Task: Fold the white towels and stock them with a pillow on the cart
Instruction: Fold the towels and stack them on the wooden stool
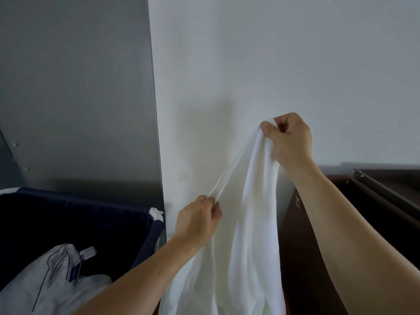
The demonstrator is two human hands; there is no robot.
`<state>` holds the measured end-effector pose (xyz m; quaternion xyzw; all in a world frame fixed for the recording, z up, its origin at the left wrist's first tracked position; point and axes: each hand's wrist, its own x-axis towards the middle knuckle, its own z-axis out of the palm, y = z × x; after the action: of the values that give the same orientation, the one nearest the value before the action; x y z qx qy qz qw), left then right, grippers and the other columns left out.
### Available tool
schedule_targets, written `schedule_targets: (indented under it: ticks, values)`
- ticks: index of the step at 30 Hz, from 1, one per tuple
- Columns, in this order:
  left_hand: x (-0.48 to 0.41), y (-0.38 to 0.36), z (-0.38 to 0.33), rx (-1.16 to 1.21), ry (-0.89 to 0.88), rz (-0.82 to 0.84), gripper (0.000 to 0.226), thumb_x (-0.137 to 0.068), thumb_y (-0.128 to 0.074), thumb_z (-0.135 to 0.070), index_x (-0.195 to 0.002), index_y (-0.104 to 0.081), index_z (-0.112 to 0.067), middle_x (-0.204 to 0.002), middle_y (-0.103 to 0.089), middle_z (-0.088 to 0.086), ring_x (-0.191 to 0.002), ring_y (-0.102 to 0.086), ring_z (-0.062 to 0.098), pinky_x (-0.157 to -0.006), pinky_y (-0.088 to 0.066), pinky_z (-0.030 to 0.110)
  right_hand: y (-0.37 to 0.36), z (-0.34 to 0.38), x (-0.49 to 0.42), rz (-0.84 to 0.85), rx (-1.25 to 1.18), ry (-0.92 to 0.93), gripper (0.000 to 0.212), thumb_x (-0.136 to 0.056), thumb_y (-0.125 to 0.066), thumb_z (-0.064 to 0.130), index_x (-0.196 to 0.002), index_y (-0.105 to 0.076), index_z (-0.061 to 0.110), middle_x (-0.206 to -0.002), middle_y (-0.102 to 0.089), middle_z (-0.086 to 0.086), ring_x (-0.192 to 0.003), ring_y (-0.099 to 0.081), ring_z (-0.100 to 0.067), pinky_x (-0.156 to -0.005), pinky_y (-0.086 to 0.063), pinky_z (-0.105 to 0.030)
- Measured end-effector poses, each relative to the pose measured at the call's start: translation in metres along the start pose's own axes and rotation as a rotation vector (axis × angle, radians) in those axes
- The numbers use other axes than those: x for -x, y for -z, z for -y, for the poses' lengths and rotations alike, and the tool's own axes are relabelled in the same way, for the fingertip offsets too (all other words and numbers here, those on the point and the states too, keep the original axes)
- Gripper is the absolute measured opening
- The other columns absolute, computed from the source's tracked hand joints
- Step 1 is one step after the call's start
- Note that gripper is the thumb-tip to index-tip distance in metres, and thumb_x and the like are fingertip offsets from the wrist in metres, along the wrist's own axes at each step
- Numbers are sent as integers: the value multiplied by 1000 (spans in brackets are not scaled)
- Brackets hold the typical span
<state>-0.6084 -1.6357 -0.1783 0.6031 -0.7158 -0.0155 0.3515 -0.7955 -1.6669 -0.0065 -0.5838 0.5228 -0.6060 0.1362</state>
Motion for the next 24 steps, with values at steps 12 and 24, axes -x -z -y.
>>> schedule_targets:
  ticks: [12, 24]
  values:
    - [3, -4, 63, 275, 139, 301, 33, -104, -41, -35, -113, -66, -17, -100, -67, -1, -91, -63, 15, -89, -53, 36, 11, -24, -12, -89, 61, -32, 17, -93, -66, 29, -97, -55, 16, -81, -53, 12, -72, -50, -2, -61, -38, -14]
    - [-8, 21, 52, 184, -69, 597, 21, -106, -33, -34, -97, -47, -23, -80, -56, -9, -68, -53, 8, -66, -46, 19, 37, -67, -15, -215, 99, -236, 14, -93, -64, 28, -96, -57, 17, -81, -55, 11, -87, -56, -20, -83, -49, -37]
